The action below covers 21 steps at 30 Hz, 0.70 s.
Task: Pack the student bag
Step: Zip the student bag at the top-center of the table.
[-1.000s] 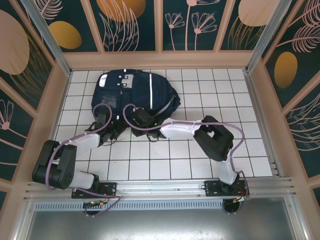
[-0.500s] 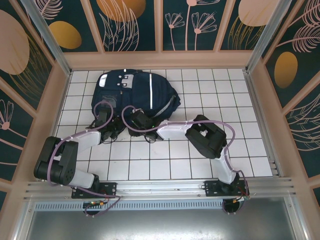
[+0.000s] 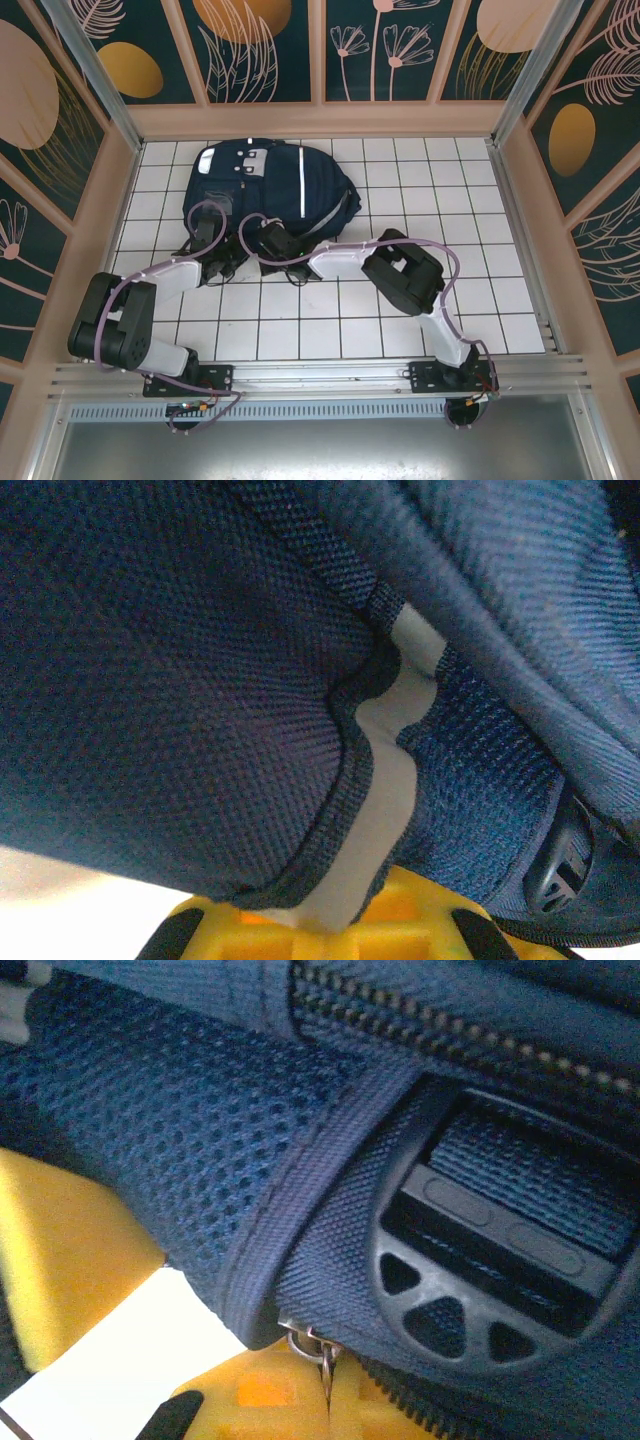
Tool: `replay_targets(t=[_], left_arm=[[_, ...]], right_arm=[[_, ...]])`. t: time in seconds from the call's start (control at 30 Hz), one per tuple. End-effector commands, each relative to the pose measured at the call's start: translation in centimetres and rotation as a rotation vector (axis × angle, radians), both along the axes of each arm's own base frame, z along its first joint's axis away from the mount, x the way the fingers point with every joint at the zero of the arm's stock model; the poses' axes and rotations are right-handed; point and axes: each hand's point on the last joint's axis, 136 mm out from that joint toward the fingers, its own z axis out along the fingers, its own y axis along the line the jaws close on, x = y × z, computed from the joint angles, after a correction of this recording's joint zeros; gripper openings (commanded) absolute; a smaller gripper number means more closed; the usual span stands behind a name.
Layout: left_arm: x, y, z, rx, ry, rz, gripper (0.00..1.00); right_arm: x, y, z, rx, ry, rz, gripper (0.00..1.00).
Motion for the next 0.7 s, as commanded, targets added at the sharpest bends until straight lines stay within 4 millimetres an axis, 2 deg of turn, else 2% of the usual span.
replay_targets(t=[0.0,0.27,0.53,0.6,0.67], left_arm=[[1.4,1.2,1.0,0.041,-0.027,0.058,0.0],[0.7,3.6,1.3,0.113,0.001,0.121,0.0],[-0.1,7.9,2.2,0.176,0.022,0.203,0.0],[0.1,9.2,2.5,0.186,0.025,0.223,0.0],[0.3,10.5,2.6,0.186,0.03,0.247,0.0]], right_arm=[[1.4,-3.2,1.8,-0.057,-0.05,-0.115,0.0],[2.8,-10.0,1.5,-0.155,-0.045,-0.257,0.0],[4.6,-18.5,1.7,-0.232,-0.045,-0.368,0.0],[4.7,-19.7,2.1,-0.245,-0.049,-0.373,0.0],[4.5,-20.0,2.6,-0.244,-0.057,-0.359,0.0]])
